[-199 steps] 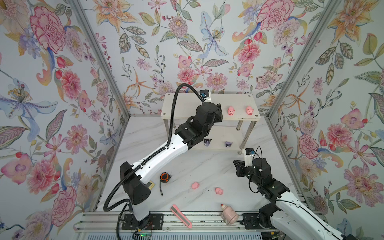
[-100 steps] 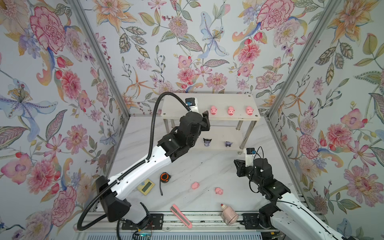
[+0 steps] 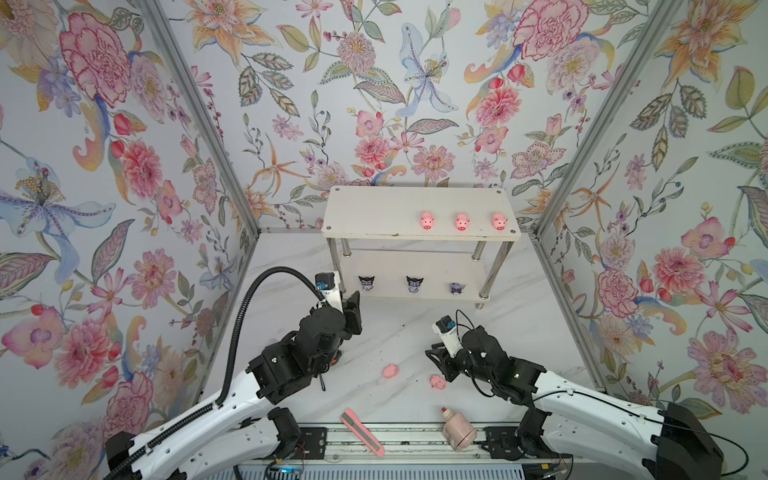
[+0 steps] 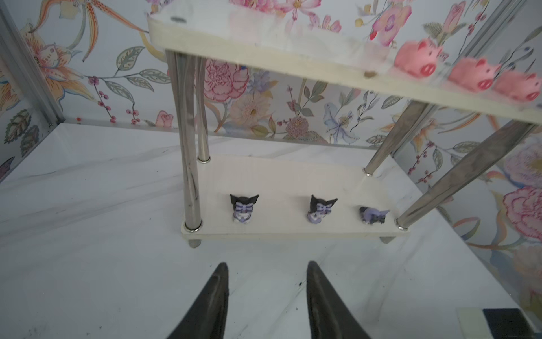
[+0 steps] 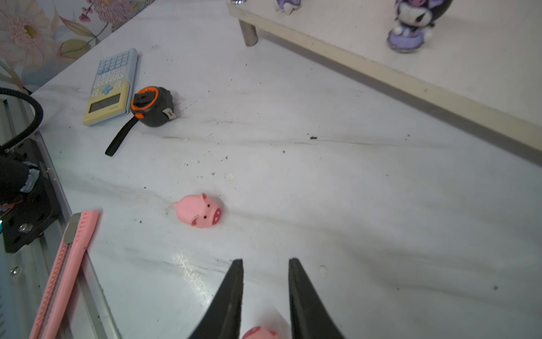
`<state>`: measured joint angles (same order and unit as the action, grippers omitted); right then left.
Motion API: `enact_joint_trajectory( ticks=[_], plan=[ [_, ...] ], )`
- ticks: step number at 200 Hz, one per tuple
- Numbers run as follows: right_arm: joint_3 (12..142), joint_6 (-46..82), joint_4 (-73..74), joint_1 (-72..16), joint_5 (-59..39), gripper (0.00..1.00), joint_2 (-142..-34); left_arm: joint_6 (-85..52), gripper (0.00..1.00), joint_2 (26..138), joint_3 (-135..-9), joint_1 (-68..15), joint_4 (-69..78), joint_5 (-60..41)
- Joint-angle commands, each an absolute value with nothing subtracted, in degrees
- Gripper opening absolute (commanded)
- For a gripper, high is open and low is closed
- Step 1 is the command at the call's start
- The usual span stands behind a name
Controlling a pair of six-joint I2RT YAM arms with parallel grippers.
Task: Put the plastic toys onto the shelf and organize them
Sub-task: 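Withdraw the left gripper from the shelf while the right gripper moves toward a table pig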
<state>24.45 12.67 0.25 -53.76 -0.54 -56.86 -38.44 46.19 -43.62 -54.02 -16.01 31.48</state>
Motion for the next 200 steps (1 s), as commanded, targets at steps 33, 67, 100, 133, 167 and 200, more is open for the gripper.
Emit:
enact_joint_trajectory(
  ticks=[33,67,100,133,167,200],
  plan=[
    [26.51,15.68,4.47,-62.27,1.42,0.15,-67.67,-39.61,0.46,41.28,-31.35,-54.34,-14.17,30.34],
    [33.29,10.45,2.61,-65.73,3.81,0.59,-76.28,-37.71,0.48,42.28,-28.79,-54.25,-11.77,27.34],
    [39.12,6.23,-0.67,-65.64,6.94,0.63,-83.14,-37.9,0.5,39.59,-25.49,-53.97,-9.76,26.9],
    [42.36,4.0,-1.05,-65.65,6.21,0.64,-88.14,-38.38,0.52,34.72,-23.1,-52.77,-10.84,27.41],
    [45.47,2.64,-0.98,-65.53,4.0,0.6,-92.32,-39.06,0.53,29.63,-21.37,-51.47,-12.36,27.48],
    [48.38,2.45,-0.53,-65.39,1.79,0.52,-95.82,-39.41,0.53,27.84,-20.16,-50.79,-12.66,26.98]
  ],
)
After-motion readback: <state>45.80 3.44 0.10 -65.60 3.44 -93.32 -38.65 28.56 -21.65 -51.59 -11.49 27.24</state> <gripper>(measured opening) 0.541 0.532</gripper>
